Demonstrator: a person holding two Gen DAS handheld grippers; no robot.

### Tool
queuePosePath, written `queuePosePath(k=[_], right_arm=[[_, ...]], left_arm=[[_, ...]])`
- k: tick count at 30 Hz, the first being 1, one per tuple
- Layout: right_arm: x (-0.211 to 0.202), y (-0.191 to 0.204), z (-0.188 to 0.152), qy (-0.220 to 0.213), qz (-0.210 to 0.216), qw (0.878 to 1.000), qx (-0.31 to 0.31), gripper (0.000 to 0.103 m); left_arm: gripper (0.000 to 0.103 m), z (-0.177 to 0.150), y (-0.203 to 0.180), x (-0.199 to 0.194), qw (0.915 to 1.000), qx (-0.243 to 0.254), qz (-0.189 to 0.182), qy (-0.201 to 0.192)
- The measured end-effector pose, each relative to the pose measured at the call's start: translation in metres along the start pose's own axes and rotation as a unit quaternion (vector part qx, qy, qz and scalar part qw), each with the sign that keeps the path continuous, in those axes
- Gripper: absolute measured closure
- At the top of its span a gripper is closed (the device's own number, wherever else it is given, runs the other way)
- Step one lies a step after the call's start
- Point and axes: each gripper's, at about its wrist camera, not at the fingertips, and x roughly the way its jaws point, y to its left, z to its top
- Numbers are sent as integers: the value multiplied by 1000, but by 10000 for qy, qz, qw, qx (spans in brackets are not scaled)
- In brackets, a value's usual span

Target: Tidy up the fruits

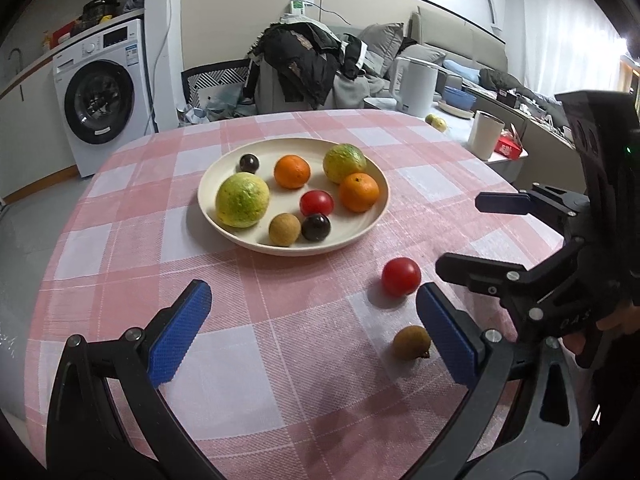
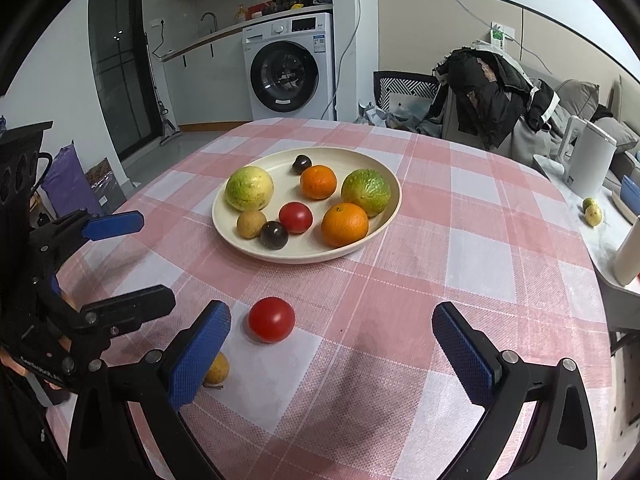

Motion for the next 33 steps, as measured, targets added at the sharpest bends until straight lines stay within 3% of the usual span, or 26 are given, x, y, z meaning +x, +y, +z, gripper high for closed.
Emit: queuePosePath(k=[25,27,33], right_arm=[[11,-11,-5,337,255,9988,249,0],[13,-12,-6,366,244,9987,271,0],[18,-16,-8,465,207,9982,304,0]], left_arm=[[2,-17,-30,33,9945,462,-511,788],[5,-19,-32,36,9935,473,-577,857],[31,-25,-40,43,9906,588,-718,1009]])
